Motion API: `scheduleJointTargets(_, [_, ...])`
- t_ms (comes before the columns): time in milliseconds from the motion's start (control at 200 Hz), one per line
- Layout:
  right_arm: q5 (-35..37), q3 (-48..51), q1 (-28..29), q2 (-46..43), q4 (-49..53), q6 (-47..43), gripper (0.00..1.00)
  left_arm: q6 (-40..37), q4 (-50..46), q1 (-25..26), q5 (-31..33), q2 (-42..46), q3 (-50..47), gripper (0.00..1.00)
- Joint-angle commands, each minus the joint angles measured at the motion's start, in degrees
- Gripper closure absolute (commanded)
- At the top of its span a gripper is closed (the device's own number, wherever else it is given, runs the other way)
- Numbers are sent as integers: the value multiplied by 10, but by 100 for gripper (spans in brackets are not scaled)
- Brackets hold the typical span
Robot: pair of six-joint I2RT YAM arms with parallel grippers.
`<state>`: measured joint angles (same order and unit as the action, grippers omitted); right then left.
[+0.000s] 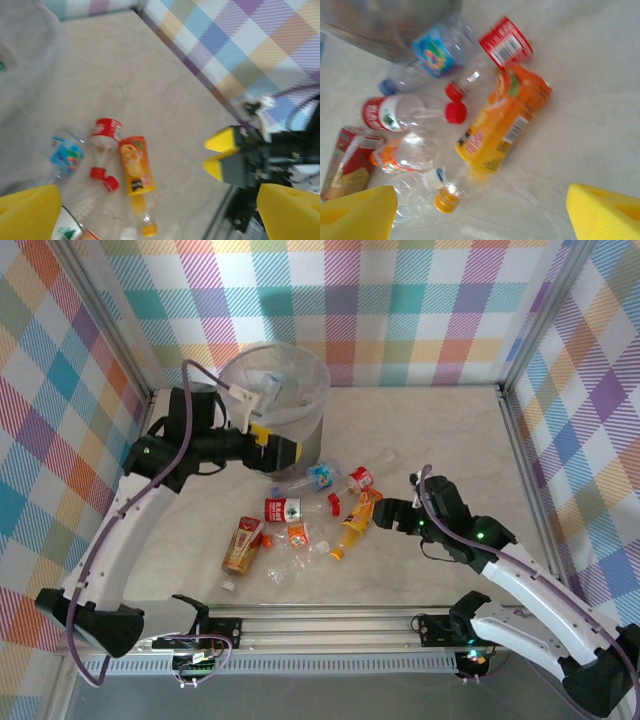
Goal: Put the plastic bottles in the bin
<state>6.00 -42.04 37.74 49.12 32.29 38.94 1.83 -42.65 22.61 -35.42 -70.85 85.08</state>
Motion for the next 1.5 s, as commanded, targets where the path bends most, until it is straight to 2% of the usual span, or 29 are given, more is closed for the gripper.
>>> scheduleJointTargets(0, [-3,21,8,18,-2,78,16,34,46,10,-38,43,-43,0])
scheduleJointTargets(290, [-11,44,42,100,-71,119,17,71,111,22,-47,102,-149,0])
scheduleJointTargets(630, [0,7,78,239,-141,137,18,57,134,23,-65,74,-160,0])
scheduleJointTargets(880, [-11,4,83,301,-200,132,15,45,133,26,-58,78,-169,0])
scheduleJointTargets(1065, [-11,-14,83,349,-191,112,15,47,134,28,-17,115,-196,0])
scheduleJointTargets(1495, [30,-14,83,361,-139,82,31,49,120,30,7,137,-208,0])
